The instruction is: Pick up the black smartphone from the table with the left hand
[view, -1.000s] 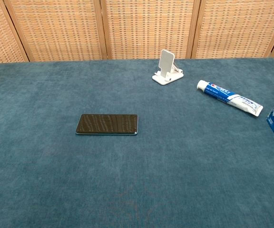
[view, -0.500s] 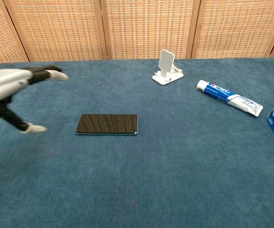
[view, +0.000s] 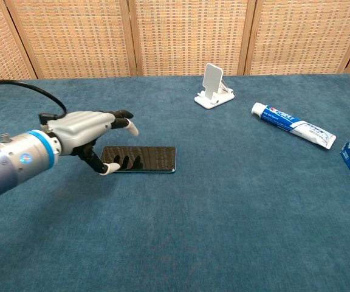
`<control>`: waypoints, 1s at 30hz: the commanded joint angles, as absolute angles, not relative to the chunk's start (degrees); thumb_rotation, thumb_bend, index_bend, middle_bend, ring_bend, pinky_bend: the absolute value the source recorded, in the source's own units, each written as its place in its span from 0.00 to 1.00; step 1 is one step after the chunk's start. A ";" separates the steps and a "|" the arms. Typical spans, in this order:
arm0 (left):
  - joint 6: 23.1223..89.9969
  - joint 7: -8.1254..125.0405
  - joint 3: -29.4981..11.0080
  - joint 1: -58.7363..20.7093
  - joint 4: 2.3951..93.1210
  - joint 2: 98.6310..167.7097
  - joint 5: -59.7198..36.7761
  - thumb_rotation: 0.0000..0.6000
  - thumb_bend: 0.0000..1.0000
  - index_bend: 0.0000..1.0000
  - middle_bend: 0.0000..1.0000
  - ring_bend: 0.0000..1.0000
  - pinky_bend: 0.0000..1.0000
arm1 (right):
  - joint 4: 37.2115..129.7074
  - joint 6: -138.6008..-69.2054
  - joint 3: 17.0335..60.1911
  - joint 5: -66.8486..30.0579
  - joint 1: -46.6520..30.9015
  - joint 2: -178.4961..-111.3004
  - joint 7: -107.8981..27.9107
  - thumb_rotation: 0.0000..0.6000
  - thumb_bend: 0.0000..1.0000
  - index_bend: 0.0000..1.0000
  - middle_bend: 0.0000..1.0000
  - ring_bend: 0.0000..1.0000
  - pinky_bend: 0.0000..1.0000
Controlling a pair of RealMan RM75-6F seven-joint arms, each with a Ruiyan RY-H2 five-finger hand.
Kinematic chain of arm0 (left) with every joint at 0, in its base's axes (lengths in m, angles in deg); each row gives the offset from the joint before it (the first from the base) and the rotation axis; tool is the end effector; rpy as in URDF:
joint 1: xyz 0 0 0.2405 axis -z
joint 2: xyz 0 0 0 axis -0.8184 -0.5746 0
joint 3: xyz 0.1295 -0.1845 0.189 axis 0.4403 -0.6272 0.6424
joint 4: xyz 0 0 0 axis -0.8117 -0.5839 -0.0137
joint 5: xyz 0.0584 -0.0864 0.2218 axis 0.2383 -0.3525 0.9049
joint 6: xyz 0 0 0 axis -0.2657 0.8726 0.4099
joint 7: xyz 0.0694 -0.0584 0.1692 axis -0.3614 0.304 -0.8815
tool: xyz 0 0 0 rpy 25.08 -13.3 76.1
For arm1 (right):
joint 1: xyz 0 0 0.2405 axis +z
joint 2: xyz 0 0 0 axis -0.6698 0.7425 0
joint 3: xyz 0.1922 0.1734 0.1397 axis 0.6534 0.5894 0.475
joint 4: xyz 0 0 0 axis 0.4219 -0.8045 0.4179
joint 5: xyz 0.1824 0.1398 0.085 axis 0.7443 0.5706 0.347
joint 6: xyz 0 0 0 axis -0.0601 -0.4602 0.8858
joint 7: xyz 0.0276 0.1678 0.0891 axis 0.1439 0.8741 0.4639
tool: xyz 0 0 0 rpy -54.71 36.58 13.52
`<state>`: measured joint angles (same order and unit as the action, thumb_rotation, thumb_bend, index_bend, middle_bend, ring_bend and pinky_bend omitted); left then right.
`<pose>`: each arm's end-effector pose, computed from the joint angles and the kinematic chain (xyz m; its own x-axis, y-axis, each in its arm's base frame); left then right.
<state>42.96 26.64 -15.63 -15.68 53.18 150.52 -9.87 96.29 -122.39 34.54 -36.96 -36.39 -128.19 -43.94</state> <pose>-0.1546 0.4033 -0.1343 0.5144 0.2881 0.8077 0.8354 -0.3811 -0.3960 -0.3831 -0.2550 0.1479 0.4636 0.0168 0.8859 -0.8845 0.0672 0.4616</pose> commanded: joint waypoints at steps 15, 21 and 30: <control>40.86 27.68 -15.62 -9.86 43.00 158.70 -14.06 1.00 0.30 0.20 0.00 0.00 0.00 | 95.23 -120.98 35.20 -34.93 -35.95 -128.29 -43.41 1.00 0.00 0.00 0.00 0.00 0.00; 40.68 29.39 -15.62 -8.93 40.21 160.29 -14.31 1.00 0.30 0.19 0.00 0.00 0.00 | 95.01 -120.84 35.26 -34.69 -35.94 -128.25 -43.02 1.00 0.00 0.00 0.00 0.00 0.00; 41.00 31.64 -15.58 -8.27 38.58 161.20 -13.86 1.00 0.32 0.20 0.00 0.00 0.00 | 94.91 -120.53 35.32 -34.40 -35.91 -128.05 -42.36 1.00 0.00 0.00 0.00 0.00 0.00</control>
<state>41.00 31.59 -15.54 -8.31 38.63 161.18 -13.86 94.92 -120.55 35.32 -34.41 -35.92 -128.06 -42.37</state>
